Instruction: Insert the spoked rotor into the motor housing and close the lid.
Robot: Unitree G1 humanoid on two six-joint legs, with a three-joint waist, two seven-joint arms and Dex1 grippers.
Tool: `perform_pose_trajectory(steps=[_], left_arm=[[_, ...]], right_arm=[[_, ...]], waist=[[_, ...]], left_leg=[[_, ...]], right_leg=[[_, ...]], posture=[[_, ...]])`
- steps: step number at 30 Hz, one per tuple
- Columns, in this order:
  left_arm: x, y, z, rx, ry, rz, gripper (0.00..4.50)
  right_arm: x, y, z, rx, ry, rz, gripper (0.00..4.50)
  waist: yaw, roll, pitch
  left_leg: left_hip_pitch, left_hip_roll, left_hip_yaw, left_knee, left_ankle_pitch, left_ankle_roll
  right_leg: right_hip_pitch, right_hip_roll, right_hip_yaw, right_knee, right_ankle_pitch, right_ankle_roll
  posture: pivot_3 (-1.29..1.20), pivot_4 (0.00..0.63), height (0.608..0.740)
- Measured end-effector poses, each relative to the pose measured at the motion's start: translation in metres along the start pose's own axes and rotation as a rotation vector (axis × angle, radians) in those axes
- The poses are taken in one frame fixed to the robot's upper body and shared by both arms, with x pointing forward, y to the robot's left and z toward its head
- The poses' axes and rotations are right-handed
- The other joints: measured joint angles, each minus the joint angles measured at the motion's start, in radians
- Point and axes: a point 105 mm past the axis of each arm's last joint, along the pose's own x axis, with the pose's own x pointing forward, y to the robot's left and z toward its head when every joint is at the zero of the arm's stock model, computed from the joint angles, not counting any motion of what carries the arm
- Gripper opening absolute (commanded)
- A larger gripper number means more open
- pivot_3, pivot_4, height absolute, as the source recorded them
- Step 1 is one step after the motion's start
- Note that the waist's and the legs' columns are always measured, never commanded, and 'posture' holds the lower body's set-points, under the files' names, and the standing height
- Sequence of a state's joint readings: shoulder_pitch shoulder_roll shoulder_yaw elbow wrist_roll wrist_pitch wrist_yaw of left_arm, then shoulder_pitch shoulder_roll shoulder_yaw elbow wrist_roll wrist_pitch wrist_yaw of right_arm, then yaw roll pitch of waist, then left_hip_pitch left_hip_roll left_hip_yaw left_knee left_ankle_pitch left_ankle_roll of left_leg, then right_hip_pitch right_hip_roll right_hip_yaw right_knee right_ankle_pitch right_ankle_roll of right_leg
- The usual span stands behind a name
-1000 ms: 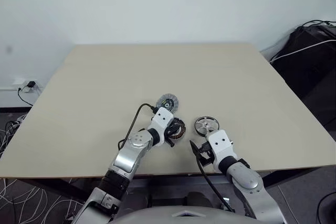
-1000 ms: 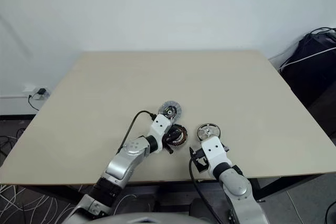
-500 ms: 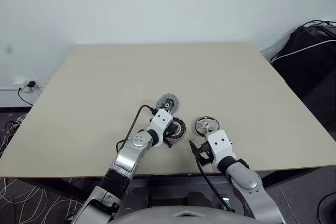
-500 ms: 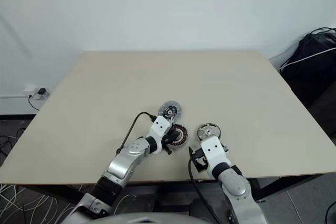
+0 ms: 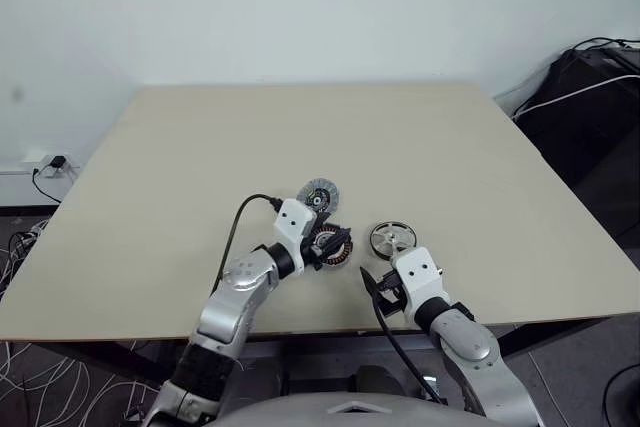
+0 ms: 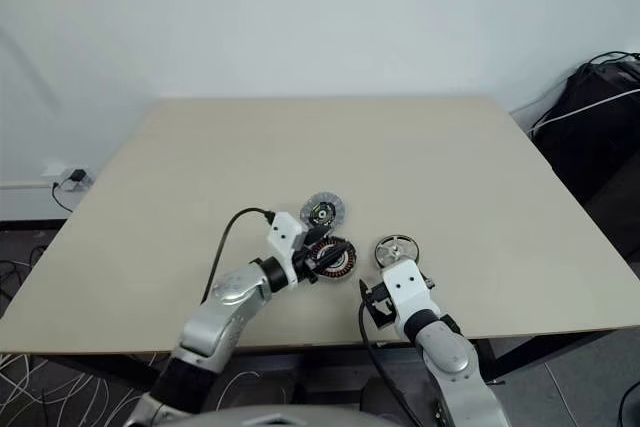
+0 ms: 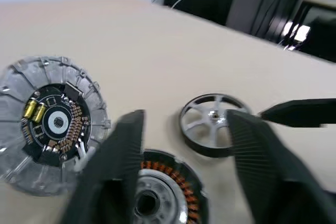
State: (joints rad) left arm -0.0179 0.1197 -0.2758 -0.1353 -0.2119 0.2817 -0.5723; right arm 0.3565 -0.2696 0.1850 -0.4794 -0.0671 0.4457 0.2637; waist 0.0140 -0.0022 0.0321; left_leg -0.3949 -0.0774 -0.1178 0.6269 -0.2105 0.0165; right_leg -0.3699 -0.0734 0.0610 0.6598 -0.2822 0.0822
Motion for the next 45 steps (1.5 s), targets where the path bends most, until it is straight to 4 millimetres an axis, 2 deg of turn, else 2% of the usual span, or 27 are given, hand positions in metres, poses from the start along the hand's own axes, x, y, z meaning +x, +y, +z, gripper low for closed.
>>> perform_pose_trajectory(steps=[4,5,6,8,13,19,20,23,27,35,39,45], left_arm=[[-0.031,0.002,0.000,-0.055,-0.029,0.016,0.27],[-0.038,0.005,-0.001,-0.057,-0.031,0.036,0.04],[-0.046,0.009,-0.004,-0.053,-0.030,0.063,0.01],[-0.061,0.018,-0.009,-0.023,-0.018,0.131,0.00],[-0.086,0.031,-0.017,0.062,-0.018,0.280,0.00],[-0.101,0.028,-0.037,0.050,0.025,0.333,0.00],[-0.102,0.026,-0.038,0.047,0.025,0.336,0.00],[-0.101,0.024,-0.040,0.033,0.023,0.338,0.00],[-0.100,0.021,-0.041,0.023,0.017,0.333,0.00],[-0.101,0.017,-0.040,0.037,-0.002,0.316,0.00],[-0.102,0.011,-0.044,0.056,0.026,0.260,0.00],[-0.102,0.005,-0.049,0.092,0.075,0.203,0.00]], right_arm=[[0.004,0.003,0.005,0.022,-0.020,0.018,4.50],[0.005,0.004,0.007,0.022,-0.026,0.029,4.50],[0.006,0.005,0.008,0.021,-0.032,0.039,4.31],[0.011,0.008,0.012,0.018,-0.043,0.062,3.85],[0.026,0.018,0.026,0.002,-0.074,0.131,2.19],[0.042,0.038,0.040,-0.025,-0.092,0.232,0.21],[0.044,0.042,0.042,-0.028,-0.092,0.246,0.03],[0.052,0.049,0.045,-0.023,-0.074,0.272,0.03],[0.062,0.047,0.049,-0.041,-0.049,0.262,0.03],[0.079,0.042,0.038,-0.079,0.037,0.236,0.03],[0.083,0.044,0.030,-0.065,0.071,0.240,0.03],[0.086,0.046,0.030,-0.061,0.075,0.244,0.03]], waist=[[-0.002,0.001,0.001],[-0.001,0.001,0.001],[-0.001,0.001,0.001],[-0.001,0.001,0.001],[0.001,0.001,0.002],[0.001,0.001,0.003],[0.001,0.001,0.004],[0.001,0.001,0.004],[-0.001,0.002,0.004],[-0.001,0.002,0.005],[-0.002,0.003,0.005],[-0.006,0.005,0.006]], left_leg=[[0.000,0.000,0.000,0.000,0.000,0.000],[0.000,0.000,0.000,0.000,0.000,0.000],[0.000,0.000,0.000,0.000,0.000,0.000],[0.001,0.000,0.000,0.000,0.000,0.000],[0.000,0.000,0.000,0.000,0.000,0.000],[0.000,0.000,0.000,-0.001,0.000,0.000],[0.000,0.000,0.000,-0.001,0.000,0.000],[0.000,0.000,0.000,-0.001,0.000,0.000],[0.000,0.000,0.000,-0.001,0.000,0.000],[0.000,0.000,0.000,-0.002,0.000,0.000],[-0.001,0.000,0.001,-0.002,0.000,0.000],[-0.001,0.000,0.000,-0.003,0.000,0.000]], right_leg=[[0.000,-0.004,0.000,0.000,0.000,-0.001],[0.000,-0.004,0.000,0.000,0.000,-0.001],[0.000,-0.004,0.000,0.000,0.000,-0.001],[0.000,-0.004,0.001,0.000,0.000,-0.001],[0.000,-0.004,0.000,-0.001,-0.001,-0.001],[-0.001,-0.004,0.000,0.000,-0.001,-0.002],[-0.001,-0.004,0.000,0.000,-0.001,-0.002],[-0.001,-0.004,0.000,0.000,-0.001,-0.002],[-0.001,-0.003,0.000,0.000,-0.001,-0.002],[-0.002,0.000,0.000,0.000,-0.001,-0.002],[-0.002,0.000,0.000,0.000,-0.001,-0.002],[-0.002,0.000,0.000,0.000,-0.001,-0.002]], posture=[[0.00,0.000,0.740],[0.00,0.000,0.740],[0.00,0.000,0.740],[0.00,0.000,0.740],[0.00,0.000,0.740],[0.00,0.000,0.740],[0.00,0.000,0.740],[0.00,0.000,0.740],[0.00,0.000,0.740],[0.00,0.000,0.740],[0.00,0.000,0.740],[0.00,0.000,0.740]])
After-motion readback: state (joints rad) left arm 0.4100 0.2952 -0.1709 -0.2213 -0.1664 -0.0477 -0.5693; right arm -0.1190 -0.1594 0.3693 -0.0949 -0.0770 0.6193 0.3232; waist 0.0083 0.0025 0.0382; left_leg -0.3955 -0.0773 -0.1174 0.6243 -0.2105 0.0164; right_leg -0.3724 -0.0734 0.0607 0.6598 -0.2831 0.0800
